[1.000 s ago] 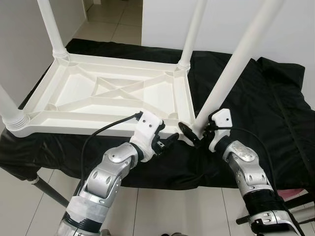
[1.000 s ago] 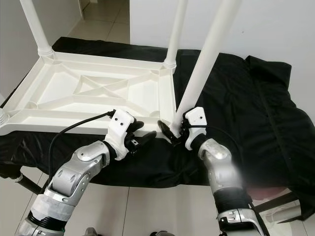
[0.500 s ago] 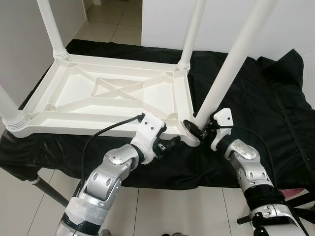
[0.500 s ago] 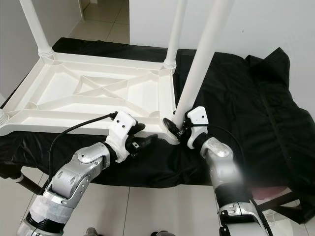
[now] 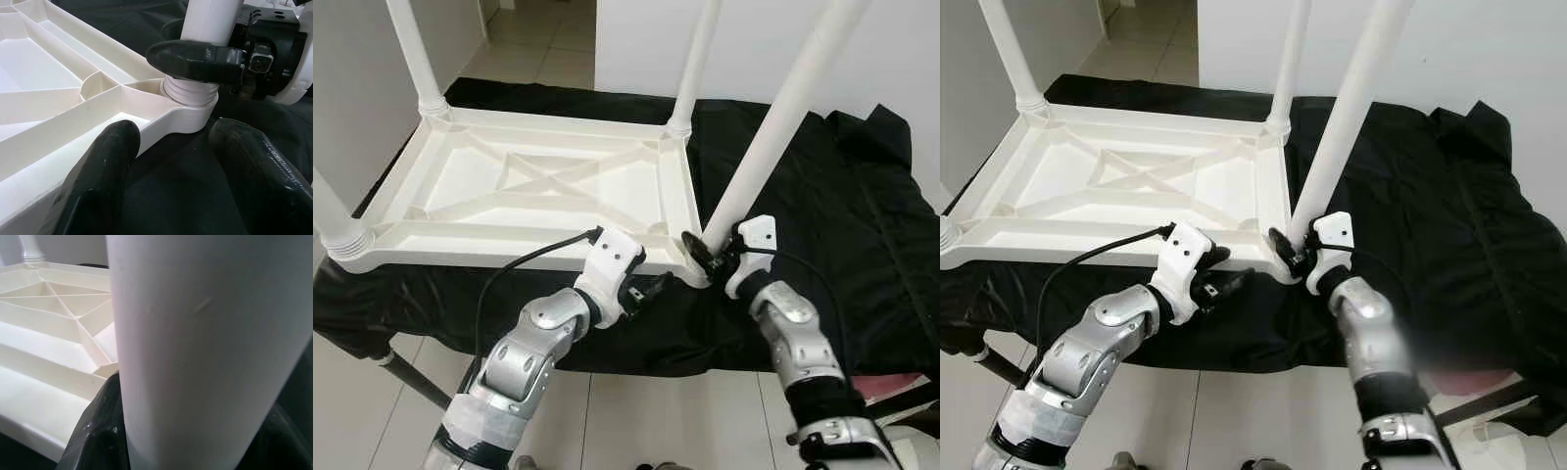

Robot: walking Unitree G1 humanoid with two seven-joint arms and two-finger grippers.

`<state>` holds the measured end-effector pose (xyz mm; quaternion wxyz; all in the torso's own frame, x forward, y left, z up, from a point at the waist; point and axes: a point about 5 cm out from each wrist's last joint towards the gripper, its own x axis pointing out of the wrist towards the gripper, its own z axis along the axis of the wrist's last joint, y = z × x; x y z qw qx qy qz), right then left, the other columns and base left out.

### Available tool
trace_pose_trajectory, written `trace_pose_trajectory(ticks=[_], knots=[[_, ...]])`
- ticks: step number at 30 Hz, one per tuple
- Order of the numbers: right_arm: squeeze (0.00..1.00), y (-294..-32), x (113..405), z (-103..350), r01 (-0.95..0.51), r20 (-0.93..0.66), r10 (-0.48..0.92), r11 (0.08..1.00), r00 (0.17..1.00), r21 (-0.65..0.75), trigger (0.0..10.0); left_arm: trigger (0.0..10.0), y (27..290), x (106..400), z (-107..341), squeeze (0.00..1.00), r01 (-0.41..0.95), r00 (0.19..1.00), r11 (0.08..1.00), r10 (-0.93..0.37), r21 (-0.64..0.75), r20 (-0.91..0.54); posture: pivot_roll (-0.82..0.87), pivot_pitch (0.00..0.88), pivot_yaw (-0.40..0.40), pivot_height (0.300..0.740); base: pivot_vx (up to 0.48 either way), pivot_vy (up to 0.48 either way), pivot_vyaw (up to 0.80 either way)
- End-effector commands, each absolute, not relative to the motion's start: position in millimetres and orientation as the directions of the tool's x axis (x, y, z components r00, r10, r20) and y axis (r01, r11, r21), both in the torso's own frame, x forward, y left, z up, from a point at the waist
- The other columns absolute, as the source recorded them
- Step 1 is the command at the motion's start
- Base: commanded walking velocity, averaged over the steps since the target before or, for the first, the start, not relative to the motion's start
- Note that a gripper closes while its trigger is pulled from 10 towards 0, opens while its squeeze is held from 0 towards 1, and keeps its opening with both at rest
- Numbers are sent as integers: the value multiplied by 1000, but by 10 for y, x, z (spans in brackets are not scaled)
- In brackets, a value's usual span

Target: Building children table

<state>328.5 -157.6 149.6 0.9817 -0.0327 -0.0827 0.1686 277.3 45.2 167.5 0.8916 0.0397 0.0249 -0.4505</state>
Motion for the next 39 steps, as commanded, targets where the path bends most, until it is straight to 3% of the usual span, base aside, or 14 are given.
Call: trace_pose_trajectory(ticks=[1, 7, 9, 11, 20, 23, 24, 25, 30, 31, 32, 33, 34, 39], knots=[[0, -1672, 3270, 1452, -224, 134, 233, 972, 963, -78, 10000, 10000, 417, 2725, 1656, 0, 832, 555, 554, -827, 37, -91, -1, 121, -33, 740, 0, 0, 0], [0, -1543, 3213, 1421, 7, 106, -7, 1000, 994, 5, 10000, 10000, 400, 2719, 1646, 0, 835, 550, 549, -830, 33, -93, -6, 124, -32, 740, 0, 0, 0], [0, -1543, 3213, 1421, 7, 106, -7, 1000, 994, 5, 10000, 10000, 400, 2719, 1646, 0, 835, 550, 549, -830, 33, -93, -6, 124, -32, 740, 0, 0, 0], [0, -1375, 3168, 1381, 78, 83, -78, 997, 993, 15, 10000, 10000, 393, 2710, 1640, 0, 836, 547, 547, -832, 29, -93, -7, 127, -35, 740, 0, 0, 0], [0, -1187, 3125, 1354, 131, 57, -136, 988, 989, 80, 10000, 10000, 394, 2704, 1639, 0, 835, 550, 550, -830, 25, -93, -1, 130, -36, 740, 0, 0, 0], [0, -1266, 3141, 1393, 124, 81, -129, 990, 988, 67, 10000, 10000, 393, 2695, 1633, 0, 835, 549, 550, -830, 25, -95, -2, 130, -37, 740, 0, 0, 0], [275, -1298, 3141, 1411, 125, 91, -131, 990, 987, 67, 10000, 10000, 392, 2694, 1632, 0, 835, 549, 549, -830, 25, -96, -1, 130, -39, 740, 0, 0, 0], [1000, -1317, 3140, 1423, 126, 96, -132, 990, 987, 68, 10000, 10000, 391, 2693, 1631, 0, 835, 549, 549, -831, 24, -96, -1, 130, -39, 740, 0, 0, 0], [1000, -1353, 3117, 1483, 71, 136, -79, 995, 988, 65, 10000, 10000, 398, 2700, 1638, 0, 831, 555, 555, -827, 23, -93, -1, 129, -42, 740, 0, 0, 0], [788, -1347, 3100, 1495, 19, 154, -28, 998, 988, 60, 10000, 10000, 398, 2700, 1638, 0, 831, 556, 557, -826, 22, -93, -2, 129, -42, 740, 0, 0, 0], [788, -1347, 3100, 1495, 19, 154, -28, 998, 988, 60, 10000, 10000, 398, 2700, 1638, 0, 831, 556, 557, -826, 22, -93, -2, 129, -42, 740, 0, 0, 0], [114, -1350, 3083, 1496, -18, 168, 11, 999, 986, 41, 10000, 10000, 396, 2699, 1635, 0, 830, 557, 557, -826, 21, -93, -4, 129, -41, 740, 0, 0, 0], [0, -1360, 3069, 1490, -45, 174, 40, 999, 984, 27, 10000, 10000, 395, 2699, 1632, 0, 830, 557, 558, -825, 22, -94, -4, 129, -41, 740, 0, 0, 0], [0, -1516, 3047, 1455, -141, 166, 145, 989, 975, -36, 10000, 10000, 396, 2709, 1639, 0, 829, 558, 559, -825, 23, -93, -6, 127, -44, 740, 0, 0, 0]])
